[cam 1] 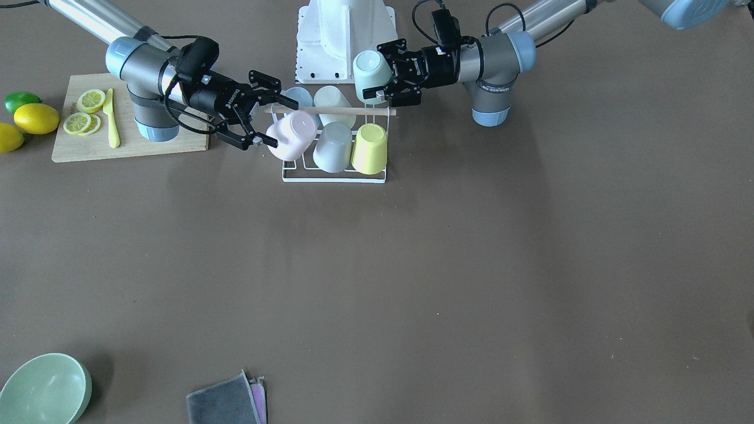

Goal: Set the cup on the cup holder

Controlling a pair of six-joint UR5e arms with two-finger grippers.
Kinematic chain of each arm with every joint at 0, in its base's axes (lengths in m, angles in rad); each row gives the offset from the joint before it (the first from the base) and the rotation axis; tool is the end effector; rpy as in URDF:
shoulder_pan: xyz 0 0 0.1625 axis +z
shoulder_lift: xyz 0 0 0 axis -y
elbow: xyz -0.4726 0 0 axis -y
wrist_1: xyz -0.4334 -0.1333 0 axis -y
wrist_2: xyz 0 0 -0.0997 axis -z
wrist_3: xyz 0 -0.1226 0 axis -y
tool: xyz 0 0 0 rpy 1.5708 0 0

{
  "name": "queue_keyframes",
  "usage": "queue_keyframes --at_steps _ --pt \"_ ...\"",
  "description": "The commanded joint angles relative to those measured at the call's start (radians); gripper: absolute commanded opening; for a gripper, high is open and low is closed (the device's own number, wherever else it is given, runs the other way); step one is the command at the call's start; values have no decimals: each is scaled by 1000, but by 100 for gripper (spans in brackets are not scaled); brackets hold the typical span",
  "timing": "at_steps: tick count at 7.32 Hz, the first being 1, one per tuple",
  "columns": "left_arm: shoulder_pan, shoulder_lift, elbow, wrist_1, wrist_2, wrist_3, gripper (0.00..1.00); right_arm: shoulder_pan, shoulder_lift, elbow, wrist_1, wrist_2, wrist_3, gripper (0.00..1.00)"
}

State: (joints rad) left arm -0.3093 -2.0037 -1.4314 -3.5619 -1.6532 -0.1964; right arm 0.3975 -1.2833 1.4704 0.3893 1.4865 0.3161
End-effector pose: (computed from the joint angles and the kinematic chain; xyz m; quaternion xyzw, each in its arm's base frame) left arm 0.5723 -0.3122 0.3108 0.6665 0.6181 0.2431 0.3386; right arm -0.5049 -0.3678 0.3849 0.6593 -0.5804 -0.1644 0.4488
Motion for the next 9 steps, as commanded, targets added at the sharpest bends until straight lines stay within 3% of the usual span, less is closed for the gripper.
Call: queue_keyframes --at_steps 1,3,4,5,7,8,9 --pt "1 -7 11 2 -2 0 0 3 -2 2 3 0 1 100" --pt "6 -20 26 3 -4 0 0 50 -40 33 3 46 8 100" --pt "7 -20 28 3 -4 0 0 90 -107 88 -33 155 9 100" --pt "7 -21 29 3 -4 0 0 149 -184 137 -91 295 11 100" --pt "6 -23 31 5 -4 2 0 432 -226 156 -269 716 14 100" --pt "6 -27 31 6 -2 0 35 578 -228 165 -417 941 14 100" --pt "6 -27 31 5 -2 -2 99 689 -229 166 -564 1095 14 100"
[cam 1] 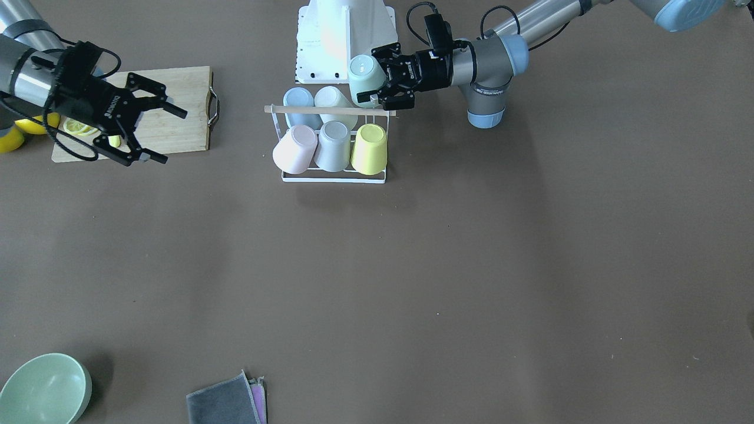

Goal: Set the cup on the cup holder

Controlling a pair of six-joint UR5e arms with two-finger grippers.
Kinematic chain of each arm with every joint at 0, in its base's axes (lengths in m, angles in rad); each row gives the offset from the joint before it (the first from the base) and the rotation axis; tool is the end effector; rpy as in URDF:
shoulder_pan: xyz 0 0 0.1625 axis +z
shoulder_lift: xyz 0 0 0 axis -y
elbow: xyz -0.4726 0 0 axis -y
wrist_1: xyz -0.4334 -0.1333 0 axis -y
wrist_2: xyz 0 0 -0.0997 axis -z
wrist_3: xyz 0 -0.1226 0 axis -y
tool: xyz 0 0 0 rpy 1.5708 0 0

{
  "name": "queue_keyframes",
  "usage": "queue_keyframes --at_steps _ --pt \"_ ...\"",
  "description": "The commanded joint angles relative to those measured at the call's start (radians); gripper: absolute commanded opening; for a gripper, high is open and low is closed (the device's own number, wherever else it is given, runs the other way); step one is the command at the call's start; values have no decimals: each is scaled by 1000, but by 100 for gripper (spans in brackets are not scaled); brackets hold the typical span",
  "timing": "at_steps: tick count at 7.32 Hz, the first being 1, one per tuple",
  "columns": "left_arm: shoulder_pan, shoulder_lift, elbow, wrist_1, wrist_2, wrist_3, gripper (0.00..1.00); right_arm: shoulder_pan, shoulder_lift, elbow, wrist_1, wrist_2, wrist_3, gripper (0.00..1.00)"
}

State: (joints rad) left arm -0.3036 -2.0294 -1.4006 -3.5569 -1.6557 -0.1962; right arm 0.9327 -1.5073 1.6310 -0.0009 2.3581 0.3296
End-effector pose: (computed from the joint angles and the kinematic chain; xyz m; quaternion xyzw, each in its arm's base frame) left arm 0.5867 -0.3126 0.3079 0.6627 0.6190 0.2473 0.3413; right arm -0.2806 -0.4564 0.4711 0.4943 -0.5468 -0.3779 0.5603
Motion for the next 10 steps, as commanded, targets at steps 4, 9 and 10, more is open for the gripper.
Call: queue_keyframes --at_steps 4,9,10 --pt "0 -3 -1 0 4 0 99 392 -132 44 -678 294 -6 100" --pt "-35 21 -122 149 1 -11 99 567 -169 44 -1288 50 -116 100" --pt "-66 31 -158 226 -3 -11 99 578 -169 62 -1396 23 -133 100"
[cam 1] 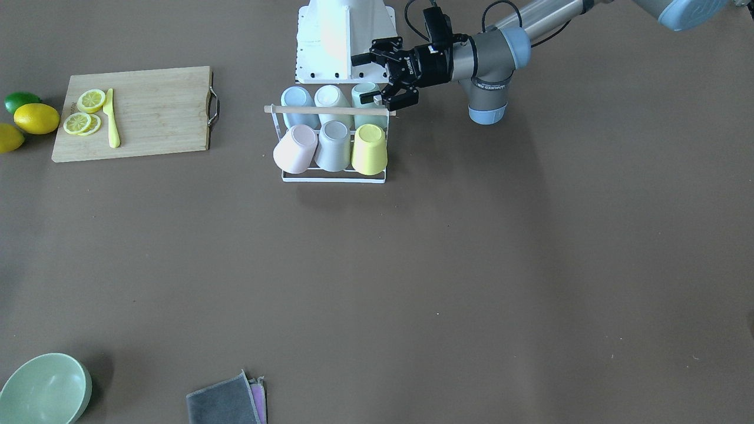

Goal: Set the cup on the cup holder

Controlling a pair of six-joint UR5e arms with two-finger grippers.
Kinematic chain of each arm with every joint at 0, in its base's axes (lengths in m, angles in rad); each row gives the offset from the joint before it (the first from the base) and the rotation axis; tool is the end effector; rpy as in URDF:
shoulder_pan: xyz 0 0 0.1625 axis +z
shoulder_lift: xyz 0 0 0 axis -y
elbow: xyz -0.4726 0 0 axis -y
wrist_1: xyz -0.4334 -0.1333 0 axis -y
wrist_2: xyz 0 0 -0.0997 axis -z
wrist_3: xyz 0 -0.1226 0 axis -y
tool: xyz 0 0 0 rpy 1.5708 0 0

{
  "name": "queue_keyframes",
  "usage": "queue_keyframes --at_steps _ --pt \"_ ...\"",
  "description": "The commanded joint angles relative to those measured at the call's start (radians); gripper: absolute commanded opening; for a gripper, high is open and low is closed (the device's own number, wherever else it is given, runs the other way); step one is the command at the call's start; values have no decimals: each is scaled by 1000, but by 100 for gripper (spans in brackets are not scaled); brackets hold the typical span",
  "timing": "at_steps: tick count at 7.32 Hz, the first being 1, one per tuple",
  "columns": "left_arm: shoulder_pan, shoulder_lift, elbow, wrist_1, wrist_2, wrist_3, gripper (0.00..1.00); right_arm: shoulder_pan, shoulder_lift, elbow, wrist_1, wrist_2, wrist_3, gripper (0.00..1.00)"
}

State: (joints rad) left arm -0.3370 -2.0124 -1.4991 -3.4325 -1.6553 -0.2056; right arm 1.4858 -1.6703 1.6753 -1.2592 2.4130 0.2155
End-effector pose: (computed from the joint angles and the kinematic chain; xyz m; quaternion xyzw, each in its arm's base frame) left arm 0.5646 -0.3281 0.2794 0.6627 0.6055 0.2489 0.3636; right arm -0.0013 -0.5083 0.6771 0.0818 -0.4206 -0.0055 0.9035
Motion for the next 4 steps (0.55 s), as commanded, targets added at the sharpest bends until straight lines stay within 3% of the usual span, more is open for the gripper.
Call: queue_keyframes --at_steps 1,2,3,4 --pt "-72 20 -102 196 -6 -1 99 69 6 23 -279 -88 -101 100" --pt "-130 27 -178 355 -65 -1 99 129 39 33 -443 -115 -243 100" --pt "-183 38 -229 481 -99 -1 99 178 114 29 -563 -141 -257 100" --pt "-215 72 -283 638 -104 -1 99 179 138 32 -610 -173 -257 100"
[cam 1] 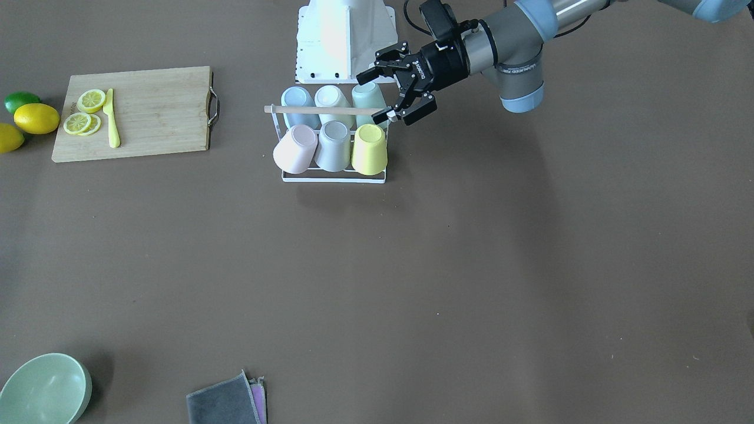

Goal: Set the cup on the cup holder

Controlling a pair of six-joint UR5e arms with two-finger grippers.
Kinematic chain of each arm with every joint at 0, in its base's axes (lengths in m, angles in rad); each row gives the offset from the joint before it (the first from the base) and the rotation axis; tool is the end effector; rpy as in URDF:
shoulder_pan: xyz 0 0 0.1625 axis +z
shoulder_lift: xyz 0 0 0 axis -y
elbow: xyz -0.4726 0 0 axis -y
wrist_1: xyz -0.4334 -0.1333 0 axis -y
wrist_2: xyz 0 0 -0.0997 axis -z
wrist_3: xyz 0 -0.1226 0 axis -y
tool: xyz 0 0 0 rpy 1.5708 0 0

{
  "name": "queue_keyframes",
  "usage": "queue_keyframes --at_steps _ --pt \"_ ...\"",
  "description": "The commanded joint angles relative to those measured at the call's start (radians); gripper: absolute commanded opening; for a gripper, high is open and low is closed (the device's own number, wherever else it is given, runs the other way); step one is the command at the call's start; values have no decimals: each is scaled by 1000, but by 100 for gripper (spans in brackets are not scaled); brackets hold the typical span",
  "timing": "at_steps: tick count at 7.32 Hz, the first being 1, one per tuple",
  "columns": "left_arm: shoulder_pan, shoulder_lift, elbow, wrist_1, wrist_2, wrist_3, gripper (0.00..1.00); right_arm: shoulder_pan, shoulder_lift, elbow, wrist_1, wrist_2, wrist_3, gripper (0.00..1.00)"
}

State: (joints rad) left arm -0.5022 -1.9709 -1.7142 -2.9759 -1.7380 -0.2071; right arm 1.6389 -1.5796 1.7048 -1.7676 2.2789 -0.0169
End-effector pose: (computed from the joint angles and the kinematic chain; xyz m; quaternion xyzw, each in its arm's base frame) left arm 0.4984 -0.4025 0.2364 0.6344 0.5286 0.2965 0.4798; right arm 0.0887 -0.5138 0.6810 -0.0188 -0.3476 0.0364 0.9367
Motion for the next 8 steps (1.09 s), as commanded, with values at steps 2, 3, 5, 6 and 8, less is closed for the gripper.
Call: queue_keyframes --at_steps 2,3,5,6,8 --pt "-100 38 -100 500 -20 9 99 97 30 -1 -138 -42 -20 100" --pt "-125 40 -135 669 -20 9 99 98 26 2 -138 -45 -20 100" --pt "-141 75 -182 983 -21 9 99 105 30 12 -132 -33 -20 100" --pt "-142 102 -214 1176 -23 9 99 105 24 12 -127 -23 -20 100" --pt "-197 167 -251 1392 -26 3 99 104 3 12 -121 -16 -24 100"
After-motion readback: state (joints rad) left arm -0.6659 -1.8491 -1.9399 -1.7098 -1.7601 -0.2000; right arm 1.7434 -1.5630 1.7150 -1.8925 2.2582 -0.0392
